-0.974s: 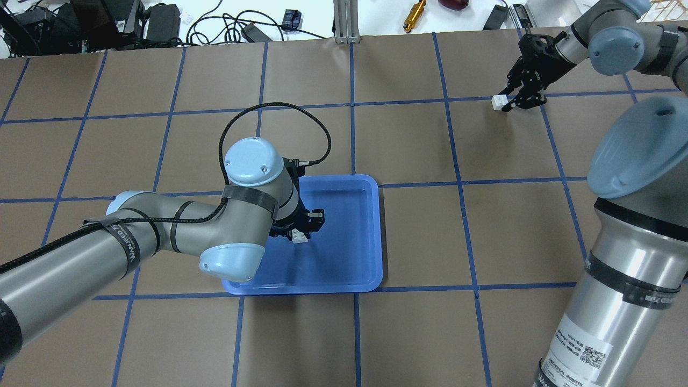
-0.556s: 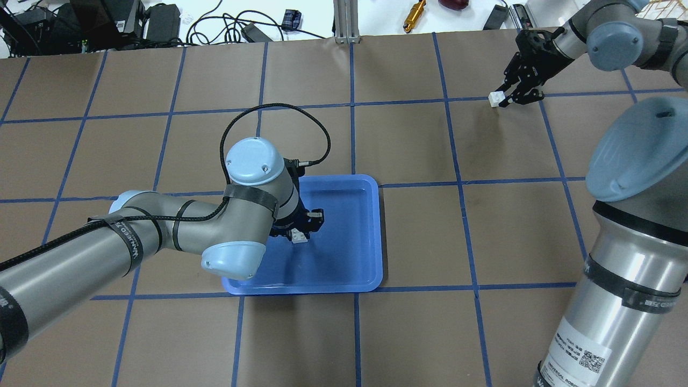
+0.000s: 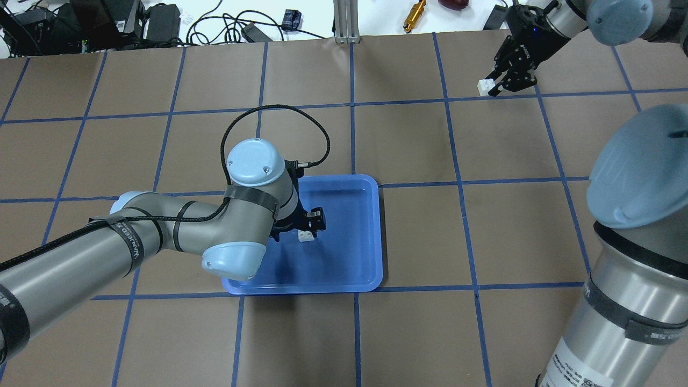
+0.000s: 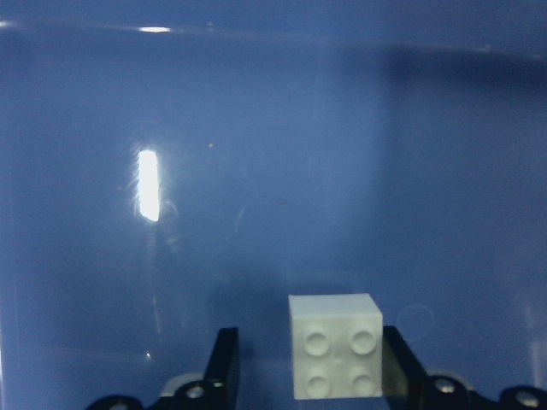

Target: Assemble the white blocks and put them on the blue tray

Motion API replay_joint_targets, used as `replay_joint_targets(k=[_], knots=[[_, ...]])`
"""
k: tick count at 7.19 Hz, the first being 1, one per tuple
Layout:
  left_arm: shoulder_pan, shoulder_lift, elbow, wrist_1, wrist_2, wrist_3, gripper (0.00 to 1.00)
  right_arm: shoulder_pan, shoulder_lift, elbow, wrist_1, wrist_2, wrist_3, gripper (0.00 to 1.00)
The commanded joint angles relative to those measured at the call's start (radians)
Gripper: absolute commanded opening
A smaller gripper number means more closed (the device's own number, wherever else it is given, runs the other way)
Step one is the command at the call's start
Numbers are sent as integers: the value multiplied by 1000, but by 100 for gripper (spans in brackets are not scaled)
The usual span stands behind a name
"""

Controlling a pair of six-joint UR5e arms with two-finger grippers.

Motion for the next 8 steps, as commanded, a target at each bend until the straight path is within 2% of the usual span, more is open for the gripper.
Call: replay_joint_targets(k=[1,2,4,6,8], knots=[[0,0,1,0,1,1,100,49,-118,149,-6,25,59,0],[3,0,3,0,4,1,100,73,-178,231,-38,55,62,0],[6,0,1,-2,9,24,100,100,-269,396,-169,55,133,0],[17,-3,1,-9,10,53,100,139,-344,522,-269,56,192,0],[25,11,6,-9,10,58,100,187,-396,695,-476,55,306,0]])
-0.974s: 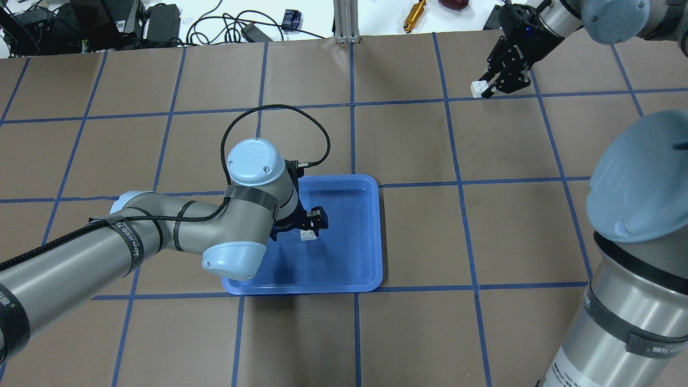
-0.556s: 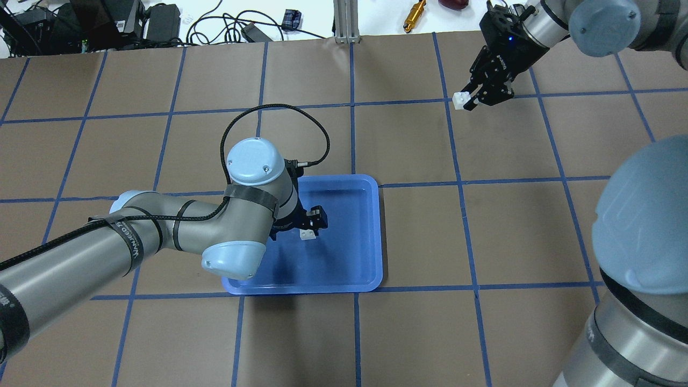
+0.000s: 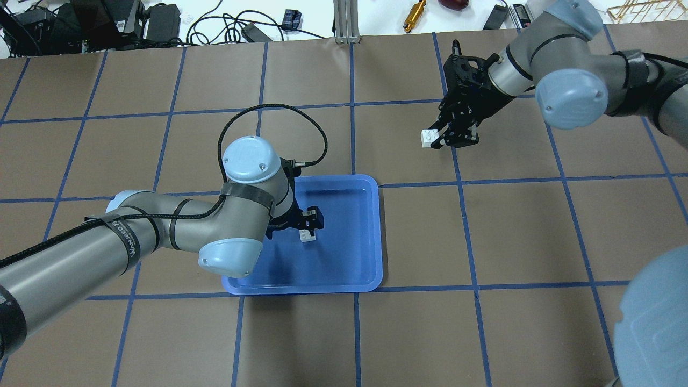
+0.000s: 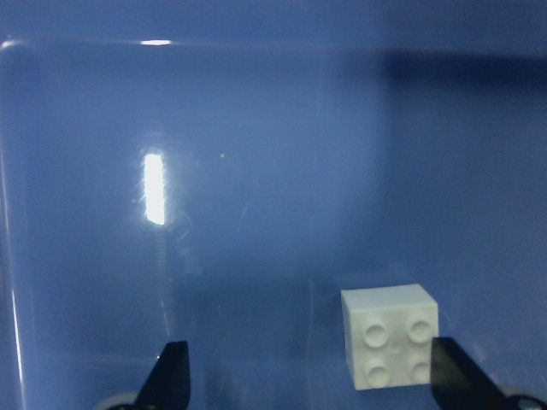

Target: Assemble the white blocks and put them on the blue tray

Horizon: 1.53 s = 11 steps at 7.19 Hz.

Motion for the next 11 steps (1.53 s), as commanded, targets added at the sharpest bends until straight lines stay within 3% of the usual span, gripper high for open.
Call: replay_joint_targets(k=[1,3,5,6,8,10,11], knots=[[36,18,3,-13,-1,34,100,50,-52,197,-260,-2,129,0],[84,24,3,-33,-9,73,100,135,-63,306,-483,-5,267,0],[106,32,3,-43,-59,74,100,218,-63,321,-533,-8,358,0],[108,34,1,-102,-98,74,90,254,-62,327,-539,-14,365,0],[114,37,3,-119,-100,74,42,304,-54,356,-625,-19,378,0],[114,37,3,-116,-101,74,15,315,-37,360,-630,-19,372,0],[114,28,3,-109,-103,68,8,334,-11,360,-644,-19,375,0]])
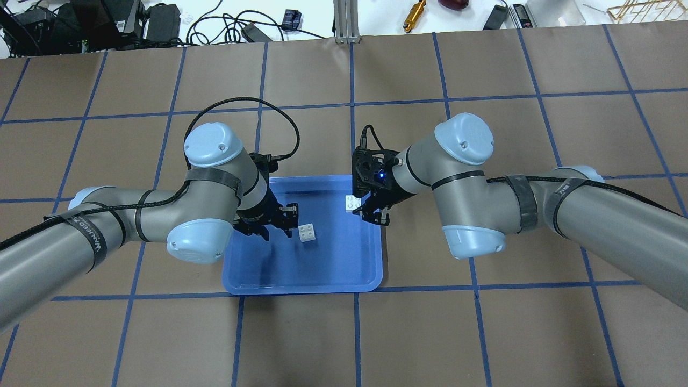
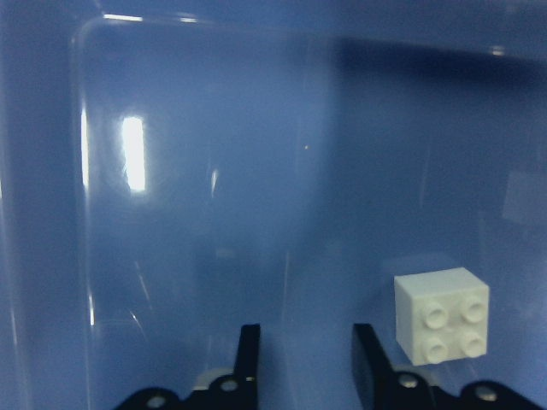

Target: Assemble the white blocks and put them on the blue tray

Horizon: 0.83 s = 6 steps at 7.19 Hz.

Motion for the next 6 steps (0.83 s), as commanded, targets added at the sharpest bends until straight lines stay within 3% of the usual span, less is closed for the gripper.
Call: replay_joint_targets(k=[1,6], knots=[[-1,-16,0,11,-5,-18,7,43,42,0,-19,-2,3,0],[-7,-35,0,14,-74,-52,7,56,117,0,-117,3,14,0]])
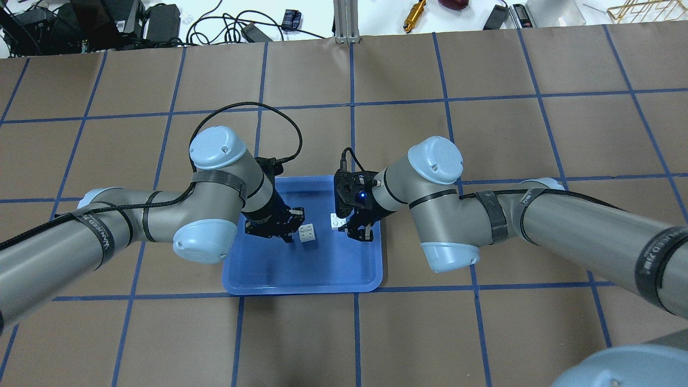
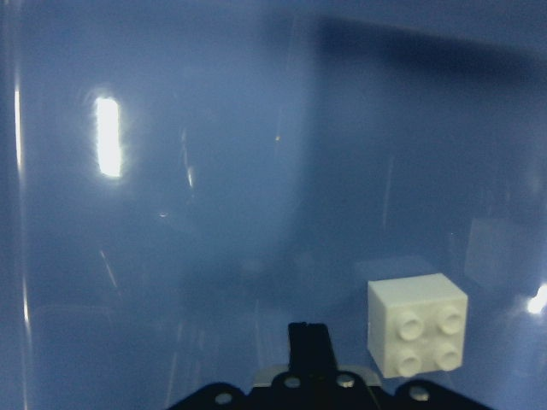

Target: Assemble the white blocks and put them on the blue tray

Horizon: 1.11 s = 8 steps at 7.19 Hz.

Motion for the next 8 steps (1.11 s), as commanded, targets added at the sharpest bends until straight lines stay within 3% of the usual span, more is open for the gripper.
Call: replay_joint_targets(k=[1,8], knots=[[-3,-1,0,0,-14,-3,7,26,20,-5,-24,-1,27,0],[-4,-3,0,0,-34,6,6,41,37,-11,-30,2,36,0]])
